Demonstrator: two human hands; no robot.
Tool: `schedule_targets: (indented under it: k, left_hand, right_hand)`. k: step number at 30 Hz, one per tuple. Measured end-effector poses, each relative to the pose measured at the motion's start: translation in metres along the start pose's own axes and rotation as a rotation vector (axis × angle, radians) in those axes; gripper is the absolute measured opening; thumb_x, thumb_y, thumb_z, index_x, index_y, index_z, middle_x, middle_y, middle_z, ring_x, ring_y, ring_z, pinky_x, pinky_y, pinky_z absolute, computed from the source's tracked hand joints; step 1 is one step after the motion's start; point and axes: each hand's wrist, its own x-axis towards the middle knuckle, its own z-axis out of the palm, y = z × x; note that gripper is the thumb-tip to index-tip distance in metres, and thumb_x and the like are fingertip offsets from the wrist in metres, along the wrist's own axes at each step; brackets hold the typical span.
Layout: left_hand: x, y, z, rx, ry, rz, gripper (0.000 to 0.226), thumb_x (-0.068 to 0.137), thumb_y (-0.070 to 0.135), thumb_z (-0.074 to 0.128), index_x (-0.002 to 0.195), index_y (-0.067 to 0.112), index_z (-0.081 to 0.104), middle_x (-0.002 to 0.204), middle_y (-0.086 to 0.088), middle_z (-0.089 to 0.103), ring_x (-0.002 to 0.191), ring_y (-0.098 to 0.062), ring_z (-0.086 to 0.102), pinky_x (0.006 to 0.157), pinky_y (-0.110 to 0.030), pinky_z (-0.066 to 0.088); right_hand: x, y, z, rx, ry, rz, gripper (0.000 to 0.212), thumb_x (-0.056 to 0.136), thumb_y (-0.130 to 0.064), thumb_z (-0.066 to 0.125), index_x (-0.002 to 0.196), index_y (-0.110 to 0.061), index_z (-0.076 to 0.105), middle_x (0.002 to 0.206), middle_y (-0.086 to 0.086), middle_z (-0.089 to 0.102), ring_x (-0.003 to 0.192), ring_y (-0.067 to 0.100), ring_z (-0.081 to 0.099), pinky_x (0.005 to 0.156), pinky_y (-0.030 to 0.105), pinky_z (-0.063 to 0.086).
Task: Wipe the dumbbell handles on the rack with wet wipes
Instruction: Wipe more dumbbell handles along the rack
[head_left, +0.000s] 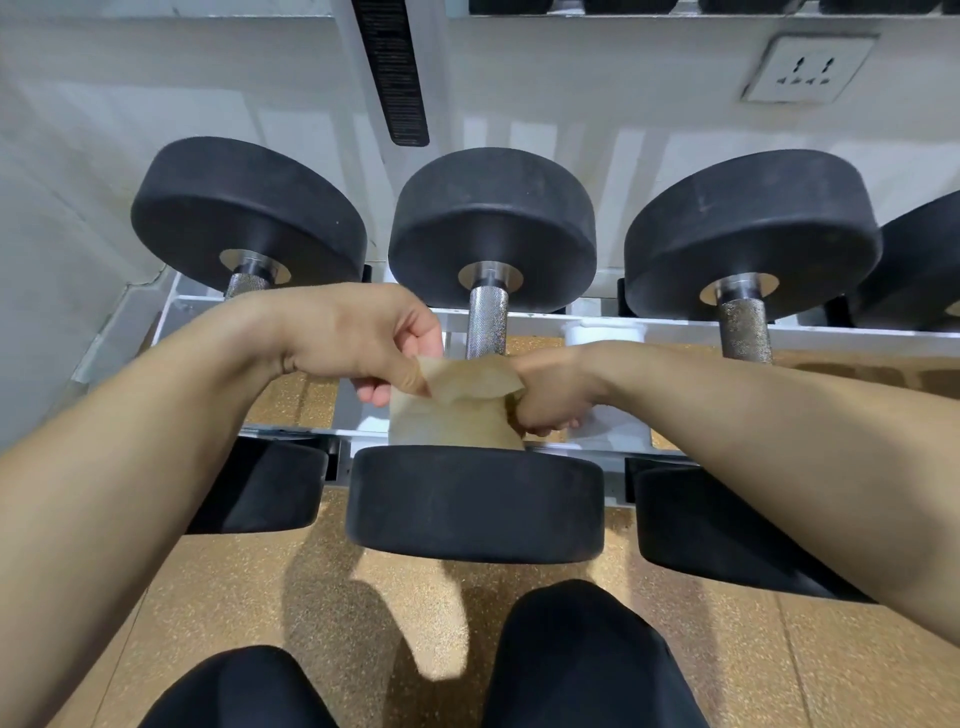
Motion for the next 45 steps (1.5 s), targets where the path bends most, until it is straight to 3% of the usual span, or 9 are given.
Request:
schedule_targets:
  k: [9, 14, 23, 28, 31, 33, 37, 41, 45]
  left_hand:
    - [0.022, -0.010, 0.006, 0.380, 0.076, -0.258, 0.018, 0.083, -0.007, 0.061, 0.082, 0.010, 0.067, 0.055, -0.004, 0.064, 0.043, -0.014, 0.052, 0.047, -0.023, 0.046]
    - [0.034, -0.013, 0.021, 0.731, 0.421, -0.278, 0.007, 0.087, 0.020, 0.065, 0.092, 0.016, 0.065, 0.088, -0.005, 0.064, 0.080, -0.027, 0.058, 0.071, -0.035, 0.051]
    - [0.035, -0.004, 0.021, -0.255, 0.297, -0.201, 0.023, 0.093, -0.009, 0.059, 0.086, 0.013, 0.061, 0.066, -0.010, 0.066, 0.047, -0.013, 0.065, 0.043, -0.020, 0.050]
    - [0.024, -0.006, 0.019, 0.185, 0.533, -0.389, 0.041, 0.078, 0.035, 0.083, 0.066, 0.008, 0.055, 0.060, -0.009, 0.056, 0.053, -0.024, 0.048, 0.054, -0.027, 0.040]
    - [0.019, -0.005, 0.022, -0.205, 0.473, -0.287, 0.033, 0.084, 0.019, 0.079, 0.064, 0.011, 0.054, 0.057, -0.010, 0.057, 0.048, -0.021, 0.051, 0.049, -0.025, 0.046]
    - [0.015, 0.003, 0.023, -0.517, 0.345, -0.226, 0.006, 0.093, 0.006, 0.066, 0.086, 0.005, 0.067, 0.080, -0.015, 0.072, 0.065, -0.020, 0.071, 0.064, -0.026, 0.062]
    - [0.011, 0.011, 0.015, -0.855, 0.114, -0.135, 0.032, 0.094, 0.009, 0.047, 0.121, 0.007, 0.064, 0.107, -0.015, 0.071, 0.087, -0.024, 0.074, 0.081, -0.033, 0.062]
    - [0.009, 0.012, 0.015, -0.917, -0.024, -0.108, 0.030, 0.089, 0.019, 0.046, 0.115, 0.009, 0.058, 0.108, -0.015, 0.067, 0.095, -0.029, 0.069, 0.091, -0.041, 0.059]
    - [0.013, 0.013, 0.019, -0.948, -0.098, -0.083, 0.031, 0.083, 0.016, 0.046, 0.108, 0.009, 0.064, 0.106, -0.013, 0.067, 0.097, -0.029, 0.067, 0.101, -0.044, 0.053]
  right_hand:
    - [-0.017, -0.004, -0.022, 0.073, -0.007, -0.070, 0.046, 0.089, -0.005, 0.054, 0.045, -0.017, 0.057, 0.039, -0.005, 0.048, 0.036, 0.012, 0.042, 0.056, 0.029, 0.041]
    - [-0.047, -0.002, -0.042, 0.265, -0.102, -0.202, 0.028, 0.091, -0.008, 0.057, 0.064, -0.010, 0.066, 0.050, 0.004, 0.050, 0.040, 0.014, 0.041, 0.048, 0.025, 0.039]
    - [-0.060, 0.009, -0.053, 0.648, -0.114, -0.396, 0.020, 0.081, -0.016, 0.048, 0.065, -0.004, 0.049, 0.046, 0.004, 0.037, 0.042, 0.017, 0.028, 0.046, 0.024, 0.030]
    - [-0.058, 0.014, -0.057, 0.805, -0.143, -0.479, 0.020, 0.081, -0.018, 0.043, 0.064, -0.009, 0.044, 0.047, 0.001, 0.032, 0.046, 0.017, 0.023, 0.048, 0.028, 0.024]
    - [-0.059, 0.014, -0.057, 0.826, -0.144, -0.481, 0.021, 0.078, -0.018, 0.044, 0.058, -0.013, 0.046, 0.045, -0.001, 0.030, 0.044, 0.016, 0.023, 0.051, 0.031, 0.023]
    - [-0.058, 0.013, -0.058, 0.849, -0.143, -0.462, 0.021, 0.077, -0.018, 0.045, 0.058, -0.013, 0.045, 0.045, -0.001, 0.029, 0.044, 0.016, 0.023, 0.052, 0.031, 0.024]
    - [-0.052, 0.014, -0.057, 0.705, -0.009, -0.319, 0.037, 0.092, -0.015, 0.051, 0.056, -0.013, 0.059, 0.051, 0.006, 0.044, 0.046, 0.019, 0.036, 0.053, 0.030, 0.036]
    - [-0.045, 0.012, -0.050, 0.275, 0.064, -0.034, 0.027, 0.102, -0.012, 0.044, 0.094, -0.005, 0.070, 0.075, 0.016, 0.072, 0.053, 0.020, 0.059, 0.054, 0.030, 0.052]
    - [-0.030, 0.003, -0.029, 0.473, 0.095, -0.010, 0.023, 0.096, 0.002, 0.039, 0.094, -0.011, 0.058, 0.079, 0.015, 0.063, 0.062, 0.023, 0.062, 0.057, 0.031, 0.055]
